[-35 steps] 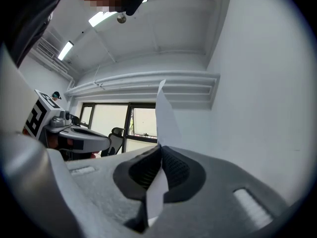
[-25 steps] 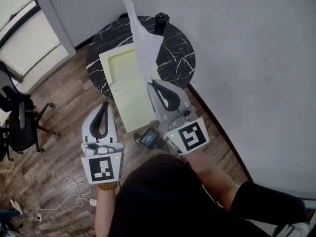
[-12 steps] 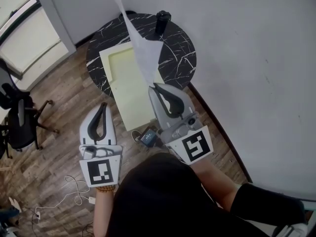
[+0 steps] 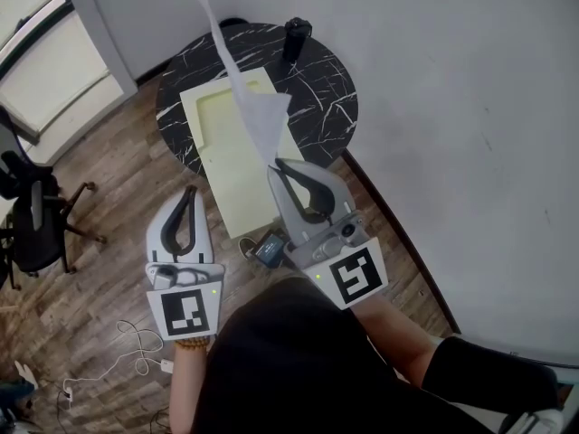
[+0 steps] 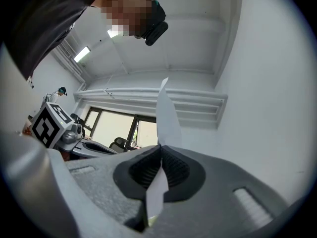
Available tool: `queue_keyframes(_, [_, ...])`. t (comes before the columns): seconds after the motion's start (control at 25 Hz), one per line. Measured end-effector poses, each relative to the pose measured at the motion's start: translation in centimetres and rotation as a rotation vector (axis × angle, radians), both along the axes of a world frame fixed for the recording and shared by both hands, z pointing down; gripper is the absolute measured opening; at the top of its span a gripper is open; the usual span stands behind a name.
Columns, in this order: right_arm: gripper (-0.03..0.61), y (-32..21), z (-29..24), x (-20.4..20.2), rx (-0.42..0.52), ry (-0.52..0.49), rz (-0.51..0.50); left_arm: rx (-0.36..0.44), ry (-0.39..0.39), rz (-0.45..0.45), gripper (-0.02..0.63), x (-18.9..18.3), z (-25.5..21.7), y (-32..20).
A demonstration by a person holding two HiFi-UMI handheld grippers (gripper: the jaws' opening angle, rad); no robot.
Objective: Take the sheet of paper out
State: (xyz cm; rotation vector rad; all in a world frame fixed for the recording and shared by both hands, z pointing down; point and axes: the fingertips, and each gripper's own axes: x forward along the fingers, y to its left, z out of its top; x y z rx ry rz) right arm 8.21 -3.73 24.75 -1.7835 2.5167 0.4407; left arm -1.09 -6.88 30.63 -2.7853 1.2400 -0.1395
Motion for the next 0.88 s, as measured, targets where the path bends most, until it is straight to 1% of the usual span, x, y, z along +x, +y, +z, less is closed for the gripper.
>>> queue_keyframes(0.16, [0.003,-0.1,1.0,0.2,-0.031,-0.017,0.005,-0.011,0.005,-0.005,0.008,-0.2,0.2,0.1])
queue_keyframes(0.32, [0.003,-0.2,1.5,-0.1,-0.044,-0.007,0.003,0.001,0.011,-0.007,0.008,-0.4,0.2,-0.1])
queue_keyframes(0.88, [0.003,-0.3,2.0,-0.5,-0.057,0.011,-0.006,0.000,0.017,-0.009,0.008,-0.8,0.4,0.1])
